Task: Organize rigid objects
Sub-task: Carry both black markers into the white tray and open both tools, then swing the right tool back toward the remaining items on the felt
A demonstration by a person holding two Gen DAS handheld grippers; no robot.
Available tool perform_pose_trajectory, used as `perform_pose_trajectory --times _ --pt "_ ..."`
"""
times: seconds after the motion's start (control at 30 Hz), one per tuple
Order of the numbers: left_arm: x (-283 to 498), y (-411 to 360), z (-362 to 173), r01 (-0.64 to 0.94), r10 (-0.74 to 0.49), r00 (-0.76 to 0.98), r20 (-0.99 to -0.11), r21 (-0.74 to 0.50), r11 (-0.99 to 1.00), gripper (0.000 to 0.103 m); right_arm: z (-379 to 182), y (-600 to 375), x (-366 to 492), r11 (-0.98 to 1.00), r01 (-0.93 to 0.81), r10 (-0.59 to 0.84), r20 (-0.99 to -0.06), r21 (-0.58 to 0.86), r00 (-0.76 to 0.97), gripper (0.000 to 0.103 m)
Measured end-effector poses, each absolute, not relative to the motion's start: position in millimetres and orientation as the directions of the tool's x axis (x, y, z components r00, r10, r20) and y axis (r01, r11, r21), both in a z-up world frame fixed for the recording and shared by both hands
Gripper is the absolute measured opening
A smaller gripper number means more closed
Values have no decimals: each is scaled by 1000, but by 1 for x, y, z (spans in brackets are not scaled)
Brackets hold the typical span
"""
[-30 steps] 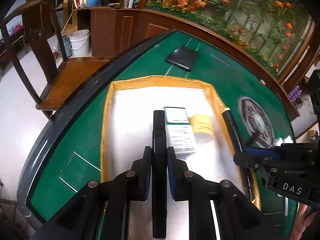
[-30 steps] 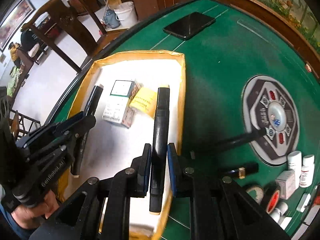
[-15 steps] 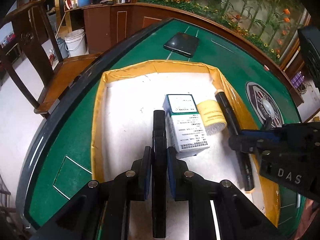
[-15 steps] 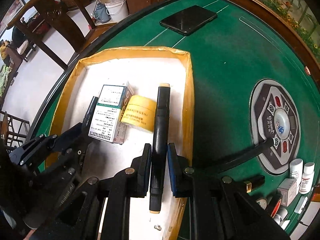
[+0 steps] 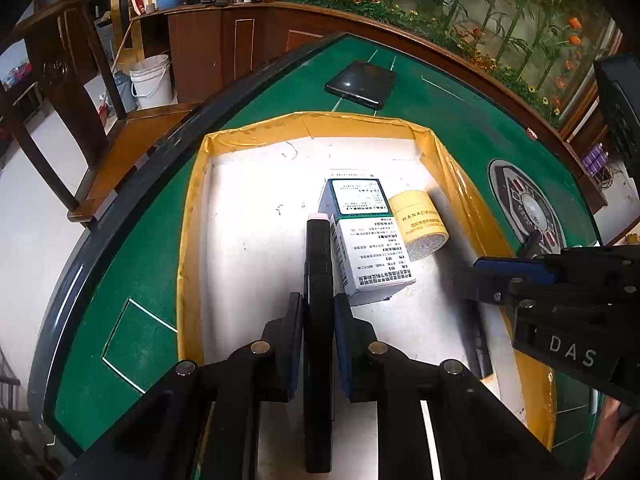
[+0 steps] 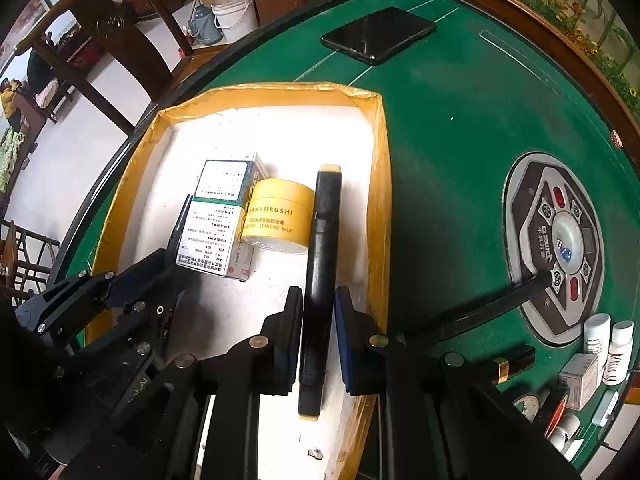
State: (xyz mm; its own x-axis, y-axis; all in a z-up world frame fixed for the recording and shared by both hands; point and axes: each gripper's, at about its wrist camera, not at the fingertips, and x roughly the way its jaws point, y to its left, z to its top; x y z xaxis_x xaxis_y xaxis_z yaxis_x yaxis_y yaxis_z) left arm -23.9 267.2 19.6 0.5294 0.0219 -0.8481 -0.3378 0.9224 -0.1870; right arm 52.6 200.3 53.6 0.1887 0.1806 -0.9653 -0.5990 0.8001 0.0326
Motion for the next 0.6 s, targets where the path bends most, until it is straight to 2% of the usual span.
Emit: perform_pose_trajectory --times 0.07,0.17,0.2,0.6 --pt "-26 268 21 -347 27 531 -847 -188 919 20 57 200 51 797 -603 195 -962 41 193 16" --pt "-30 269 25 -369 35 535 -844 -196 908 45 63 197 49 793 -608 207 -957 44 201 19" --pt "-32 269 27 -379 41 540 -841 -199 904 48 66 196 48 792 -608 213 -956 47 203 21" --pt "-54 257 44 -413 36 571 -820 -249 876 48 97 160 34 801 -589 294 -929 112 224 24"
